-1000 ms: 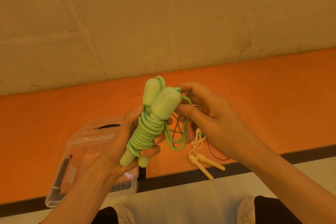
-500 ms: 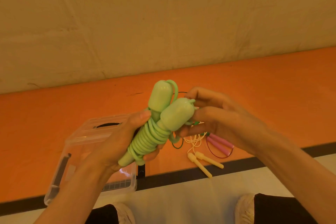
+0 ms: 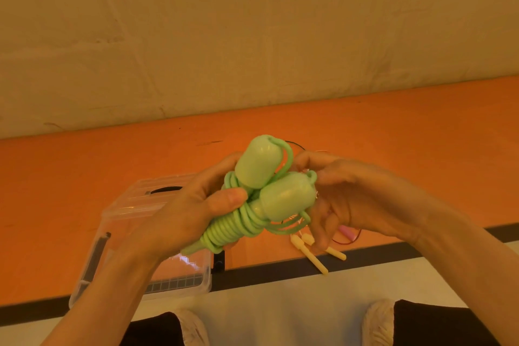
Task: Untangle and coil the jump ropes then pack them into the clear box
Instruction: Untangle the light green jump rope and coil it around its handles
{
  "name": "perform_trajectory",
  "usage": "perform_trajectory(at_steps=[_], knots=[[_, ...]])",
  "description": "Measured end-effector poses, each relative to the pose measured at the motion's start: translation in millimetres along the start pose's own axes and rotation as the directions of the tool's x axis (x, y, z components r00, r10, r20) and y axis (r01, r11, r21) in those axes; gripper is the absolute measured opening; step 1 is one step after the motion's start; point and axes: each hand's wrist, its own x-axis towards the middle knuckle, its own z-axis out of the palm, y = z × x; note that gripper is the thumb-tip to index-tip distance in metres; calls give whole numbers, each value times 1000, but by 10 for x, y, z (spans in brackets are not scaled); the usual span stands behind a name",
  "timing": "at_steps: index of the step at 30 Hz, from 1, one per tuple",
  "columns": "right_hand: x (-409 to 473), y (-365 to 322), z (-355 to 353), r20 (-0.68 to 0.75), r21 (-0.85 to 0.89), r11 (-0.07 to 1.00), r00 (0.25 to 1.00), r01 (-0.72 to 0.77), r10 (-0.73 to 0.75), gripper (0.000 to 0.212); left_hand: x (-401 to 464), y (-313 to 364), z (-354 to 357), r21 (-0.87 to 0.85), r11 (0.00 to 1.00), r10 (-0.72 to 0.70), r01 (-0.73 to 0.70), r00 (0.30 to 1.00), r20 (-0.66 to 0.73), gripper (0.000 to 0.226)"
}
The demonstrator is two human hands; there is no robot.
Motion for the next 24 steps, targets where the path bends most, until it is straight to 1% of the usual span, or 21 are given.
perform_trajectory(at_steps=[2, 3, 4, 5, 6, 7, 9, 10, 13, 14, 16, 18, 20, 22, 24], knots=[[-19, -23, -13, -20, -152, 988, 1000, -17, 14, 42, -8, 33, -7, 174, 984, 35, -29, 999, -31, 42], [-25, -17, -29, -31, -246, 969, 999, -14, 6, 49, -10, 38, -2, 252, 967, 37, -27, 999, -36, 41], [-25, -5, -45, -64, -324, 946, 998, -15, -7, 52, -10, 26, 1, 314, 949, 34, -20, 999, -38, 37], [-17, 14, -72, -103, -360, 933, 995, -22, -16, 49, -6, 9, 8, 352, 936, 31, -14, 999, -41, 32], [-3, 27, -83, -134, -360, 933, 991, -23, -28, 45, -1, -7, 18, 366, 931, 26, -8, 999, -44, 30], [16, 46, -100, -154, -345, 938, 987, -9, -47, 44, 9, -19, 28, 362, 932, 24, -8, 999, -42, 32], [48, 73, -118, -186, -306, 951, 977, 41, -102, 50, 35, -31, 30, 332, 943, 39, -23, 998, -42, 44], [63, 88, -117, -205, -275, 958, 968, 85, -145, 48, 49, -33, 24, 306, 952, 42, -25, 998, -49, 48], [105, 118, -60, -284, -157, 955, 915, 251, -287, 15, 78, -33, 23, 186, 982, 29, -13, 996, -82, 44], [116, 127, -35, -305, -130, 947, 896, 295, -321, 11, 85, -39, 29, 148, 989, 23, -9, 995, -92, 45], [133, 151, 1, -346, -115, 928, 862, 354, -371, 11, 99, -61, 43, 120, 993, 18, -3, 992, -122, 46], [150, 179, 26, -414, -162, 902, 802, 401, -431, 11, 128, -83, 62, 115, 993, 27, -10, 989, -145, 50], [155, 201, 65, -483, -307, 844, 693, 439, -536, 10, 152, -89, 92, 84, 996, 36, -24, 989, -146, 53], [143, 183, 126, -481, -474, 758, 590, 447, -649, 10, 167, -79, 116, 43, 999, 32, -26, 989, -141, 53], [131, 145, 176, -465, -586, 693, 527, 419, -712, 10, 175, -71, 128, 31, 999, 20, -16, 991, -134, 52]])
